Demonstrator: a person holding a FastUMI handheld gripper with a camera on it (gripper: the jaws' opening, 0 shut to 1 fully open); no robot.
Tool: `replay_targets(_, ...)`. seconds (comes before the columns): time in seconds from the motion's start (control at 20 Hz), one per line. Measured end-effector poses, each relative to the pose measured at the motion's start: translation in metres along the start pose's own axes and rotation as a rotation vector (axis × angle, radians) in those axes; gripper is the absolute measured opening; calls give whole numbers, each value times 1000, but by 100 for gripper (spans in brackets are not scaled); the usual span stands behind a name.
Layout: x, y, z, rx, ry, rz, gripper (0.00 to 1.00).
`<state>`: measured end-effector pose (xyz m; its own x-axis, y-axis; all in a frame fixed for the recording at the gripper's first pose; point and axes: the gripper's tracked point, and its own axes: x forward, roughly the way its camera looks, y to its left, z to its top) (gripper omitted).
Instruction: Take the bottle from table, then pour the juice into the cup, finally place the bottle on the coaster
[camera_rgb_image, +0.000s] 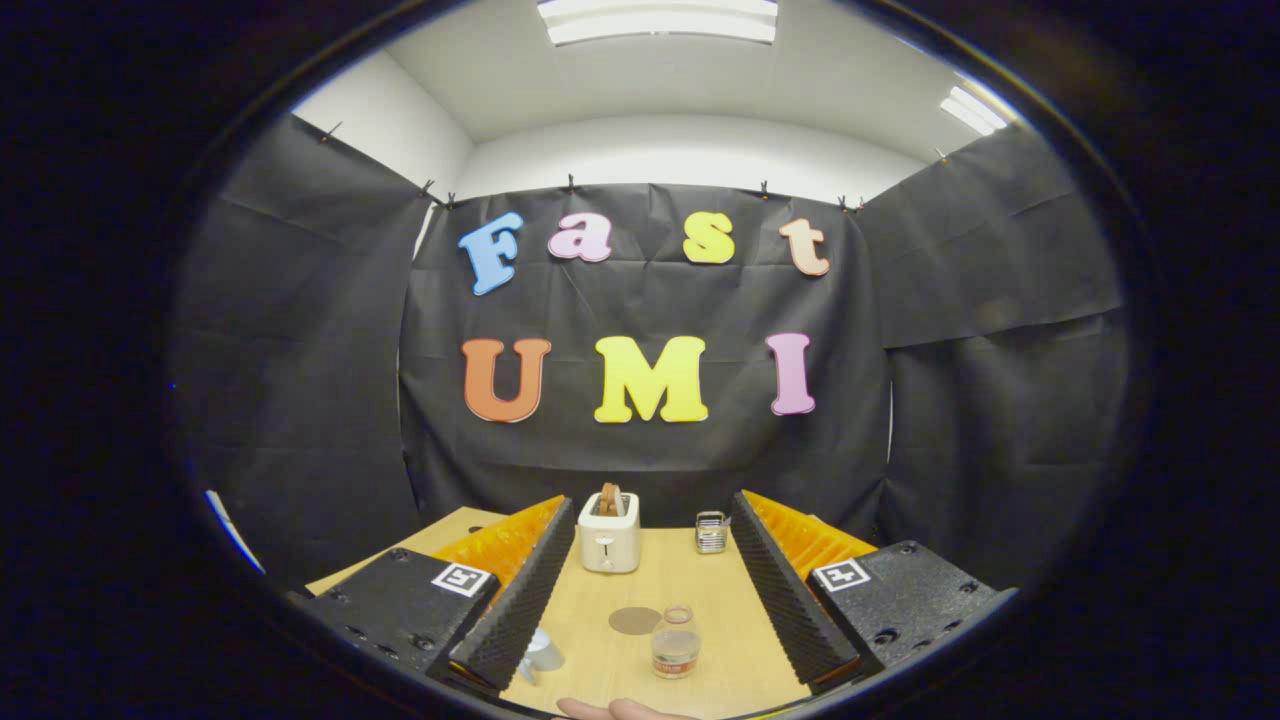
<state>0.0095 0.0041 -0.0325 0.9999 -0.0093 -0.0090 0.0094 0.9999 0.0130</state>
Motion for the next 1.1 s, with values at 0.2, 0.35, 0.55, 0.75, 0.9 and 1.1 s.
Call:
replay_targets(0.2, 6, -2, -23, -3, 18, -12, 100)
replay_targets(0.35, 11, -9, -45, -13, 30, -25, 100)
replay_targets(0.55, 20, -17, -77, -20, 69, -46, 100)
replay_targets(0.75, 26, -20, -102, -34, 73, -51, 100)
replay_targets(0.9, 33, -19, -118, -13, 69, -27, 100)
replay_targets(1.1, 38, -27, -137, -9, 67, -30, 100)
